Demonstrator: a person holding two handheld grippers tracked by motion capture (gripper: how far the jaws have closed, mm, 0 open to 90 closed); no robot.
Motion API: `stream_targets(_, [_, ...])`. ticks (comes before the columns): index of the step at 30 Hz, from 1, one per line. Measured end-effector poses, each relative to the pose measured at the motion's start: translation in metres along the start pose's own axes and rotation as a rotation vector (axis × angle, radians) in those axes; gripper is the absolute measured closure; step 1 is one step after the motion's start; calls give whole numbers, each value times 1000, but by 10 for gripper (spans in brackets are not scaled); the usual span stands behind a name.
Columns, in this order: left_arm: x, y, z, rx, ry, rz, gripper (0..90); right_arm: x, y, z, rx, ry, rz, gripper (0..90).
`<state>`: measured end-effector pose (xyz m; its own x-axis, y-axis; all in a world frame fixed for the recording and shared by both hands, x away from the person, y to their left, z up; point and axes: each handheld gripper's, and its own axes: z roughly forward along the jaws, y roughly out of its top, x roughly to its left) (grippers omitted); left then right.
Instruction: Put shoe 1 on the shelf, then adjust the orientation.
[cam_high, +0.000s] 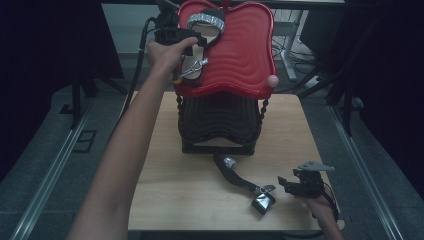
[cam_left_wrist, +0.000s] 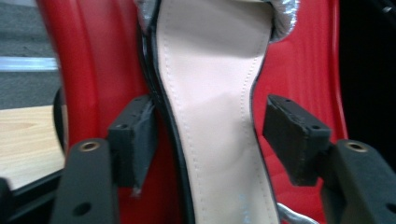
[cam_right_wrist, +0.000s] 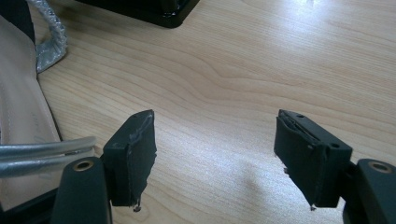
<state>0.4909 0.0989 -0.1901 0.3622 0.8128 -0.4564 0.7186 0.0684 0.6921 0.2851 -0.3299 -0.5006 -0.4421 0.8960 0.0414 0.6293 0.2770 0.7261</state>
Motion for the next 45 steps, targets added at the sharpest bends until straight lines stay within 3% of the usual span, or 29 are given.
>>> stream_targets(7, [5, 3, -14, -27, -40, 11, 264, -1, 0, 0, -1, -1, 4, 296])
stream_targets(15, [11, -4, -35, -50, -93, 68, 310, -1, 1, -1, -2, -5, 0, 296])
stream_targets(22, [28, -22, -62, -37, -101, 114, 345, 1, 2, -5, -15, -8, -8, 298])
stream_targets(29, [53, -38, -86, -45, -79, 90, 345, 7, 9, -8, -29, 29, -12, 364])
stream_targets(37, [59, -43, -91, -44, -73, 85, 345, 10, 17, -10, -48, 107, 7, 554])
stream_targets(45, [56, -45, -87, -42, -79, 87, 341, 16, 25, -16, -75, 143, -18, 602])
